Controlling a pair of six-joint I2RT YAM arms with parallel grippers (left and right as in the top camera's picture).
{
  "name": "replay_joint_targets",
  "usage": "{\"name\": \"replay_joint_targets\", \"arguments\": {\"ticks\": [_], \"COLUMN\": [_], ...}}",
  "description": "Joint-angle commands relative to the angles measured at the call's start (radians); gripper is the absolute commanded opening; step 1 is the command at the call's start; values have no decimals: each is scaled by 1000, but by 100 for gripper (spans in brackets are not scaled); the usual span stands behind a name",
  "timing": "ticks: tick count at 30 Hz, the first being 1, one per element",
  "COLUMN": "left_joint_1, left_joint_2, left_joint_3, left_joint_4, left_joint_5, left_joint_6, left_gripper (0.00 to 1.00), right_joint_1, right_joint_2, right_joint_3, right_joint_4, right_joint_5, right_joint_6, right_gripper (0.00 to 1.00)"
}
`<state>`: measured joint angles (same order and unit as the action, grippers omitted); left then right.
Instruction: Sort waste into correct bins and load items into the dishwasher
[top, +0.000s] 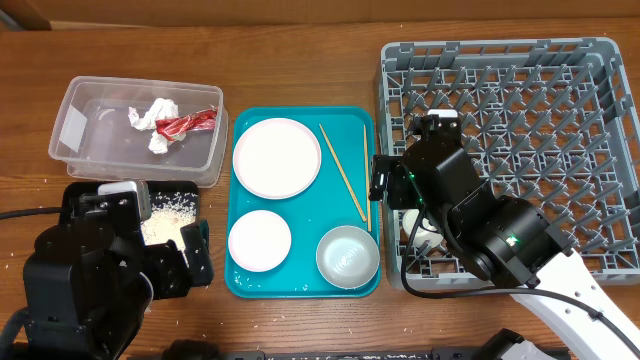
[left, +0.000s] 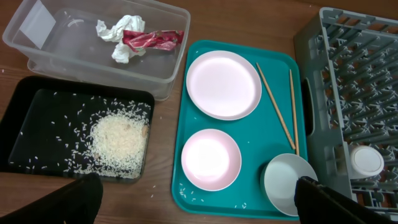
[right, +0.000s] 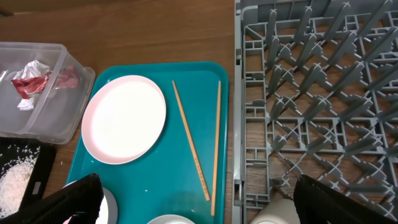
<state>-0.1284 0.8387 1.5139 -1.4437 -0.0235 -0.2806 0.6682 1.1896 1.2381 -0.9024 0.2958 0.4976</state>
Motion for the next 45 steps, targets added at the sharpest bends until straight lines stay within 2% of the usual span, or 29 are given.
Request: {"name": "replay_joint_targets", "arguments": {"ticks": [1,6,8,10,13,18,24,27,31,45], "left_joint_1": [3,-11,-12,-16,-18,-19,-24,-25,-25,-26], "left_joint_2": [-5,-50,-99,-205,-350,-618,-828,-836,-835,-834], "left_joint_3": [8,-26,-91,-279,-560,-1011,-1266,-1361,-1502,-1509], "left_joint_4": [4,4,87,365,697,1035,1124,1198,1390,1381], "left_joint_5": [-10,-11,-68,-57,36,151,182,178,177,171], "left_joint_6": [19,20,13,27,119,146,146,146,146,146], "left_gripper": [100,100,100,100,100,100,100,100,100,100], "right_joint_1": [-2,-2,-2,-2,-2,-2,-2,-2,-2,-2], "right_joint_2": [0,0,0,0,0,0,0,0,0,0], "right_joint_3": [13,13,13,13,13,13,13,13,13,13], "right_joint_4": [3,3,3,3,3,3,3,3,3,3], "right_joint_5": [17,18,17,17,17,17,17,18,17,17], "right_joint_6": [5,5,5,5,5,5,5,5,5,5], "right_gripper": [100,100,100,100,100,100,100,100,100,100]}}
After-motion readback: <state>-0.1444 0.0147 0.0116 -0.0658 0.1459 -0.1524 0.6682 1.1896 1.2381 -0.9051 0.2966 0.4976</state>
